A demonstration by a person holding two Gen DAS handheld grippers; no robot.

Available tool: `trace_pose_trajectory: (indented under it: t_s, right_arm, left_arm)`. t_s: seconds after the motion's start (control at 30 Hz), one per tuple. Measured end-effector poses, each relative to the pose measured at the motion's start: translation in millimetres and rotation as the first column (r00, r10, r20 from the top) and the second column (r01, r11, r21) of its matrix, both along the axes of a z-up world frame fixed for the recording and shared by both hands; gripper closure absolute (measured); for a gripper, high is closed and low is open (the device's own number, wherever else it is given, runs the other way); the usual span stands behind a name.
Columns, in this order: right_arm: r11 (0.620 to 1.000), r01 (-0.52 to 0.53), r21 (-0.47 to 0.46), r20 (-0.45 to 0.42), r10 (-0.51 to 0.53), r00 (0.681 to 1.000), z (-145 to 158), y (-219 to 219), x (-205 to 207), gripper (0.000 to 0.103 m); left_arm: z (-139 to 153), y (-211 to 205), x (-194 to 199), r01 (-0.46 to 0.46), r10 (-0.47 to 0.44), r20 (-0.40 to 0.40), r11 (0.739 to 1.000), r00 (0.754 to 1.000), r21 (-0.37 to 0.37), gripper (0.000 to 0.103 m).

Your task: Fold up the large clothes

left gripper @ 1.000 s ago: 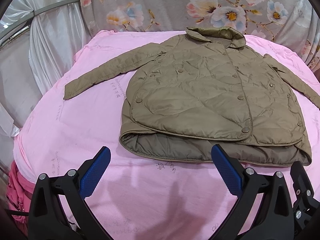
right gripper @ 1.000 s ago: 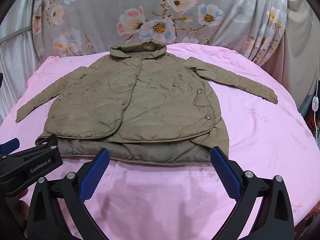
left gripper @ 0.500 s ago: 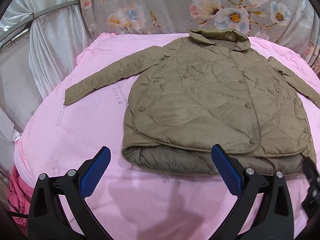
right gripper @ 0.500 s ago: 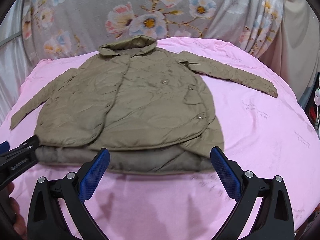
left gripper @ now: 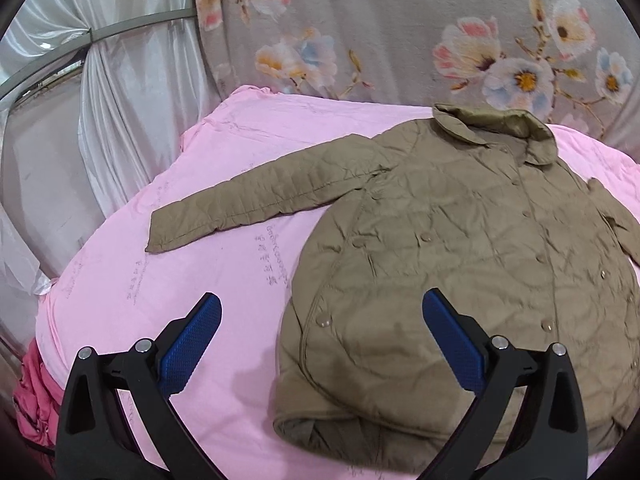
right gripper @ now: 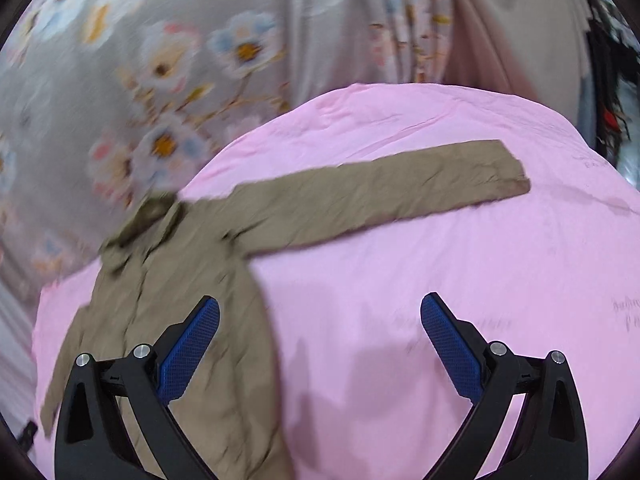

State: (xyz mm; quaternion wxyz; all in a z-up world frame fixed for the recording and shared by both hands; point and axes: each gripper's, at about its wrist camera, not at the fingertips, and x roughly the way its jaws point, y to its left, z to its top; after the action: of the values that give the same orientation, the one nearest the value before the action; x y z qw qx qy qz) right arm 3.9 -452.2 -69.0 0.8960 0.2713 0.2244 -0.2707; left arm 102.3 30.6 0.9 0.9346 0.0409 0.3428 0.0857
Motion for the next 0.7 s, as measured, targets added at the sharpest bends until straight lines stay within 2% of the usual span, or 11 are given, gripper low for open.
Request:
trace_pose_trajectory:
  t_s: [0.17,0.27,0.47,0.57,0.6,0.63,0.67,0.7]
  right_arm:
    - [0.991,0.119,0.053,0.018,-0.121,0.993,-10,-84,13,0.005]
    - [0.968,0.213,0.133,0.036,-0.220,0.975,-24,-134,10,0.005]
    - [0.915,0.315,0.254,0.032,-0.333,0.942,-49,-190,10,0.005]
    - [0.906,0.339,0.253,0.058,-0.364,0.930,-50,-200,14,0.005]
    - [0.906,0.344,0.245,0.059,-0.368,0.928,-49,-202,18,0.013]
    - [0.906,0.347,0.243,0.059,-0.371,0.927,-48,-206,23,0.027]
    - [0.905,0.348,0.244,0.055,-0.371,0.927,-48,-209,27,0.035]
    - [0.904,0.347,0.248,0.051,-0.370,0.928,-48,-212,31,0.060]
  left_arm:
    - [-7,-2,25,-0.020,0.020,-0.017,1.000,1.000,0.011,0.005]
    - [-15,0,41,-0.029,0.028,-0.042,1.000,0.999,-0.011,0.005]
    - [-35,4,65,-0.068,0.066,-0.087,0.998,0.994,-0.015,0.005]
    - [-43,10,73,-0.091,0.090,-0.103,0.996,0.991,-0.010,0.005]
    - [-46,12,75,-0.099,0.097,-0.108,0.995,0.989,-0.011,0.005]
    - [-48,14,77,-0.107,0.106,-0.113,0.994,0.988,-0.010,0.005]
    - [-50,16,78,-0.114,0.113,-0.116,0.993,0.987,-0.007,0.005]
    - [-52,18,79,-0.121,0.120,-0.118,0.993,0.986,-0.003,0.005]
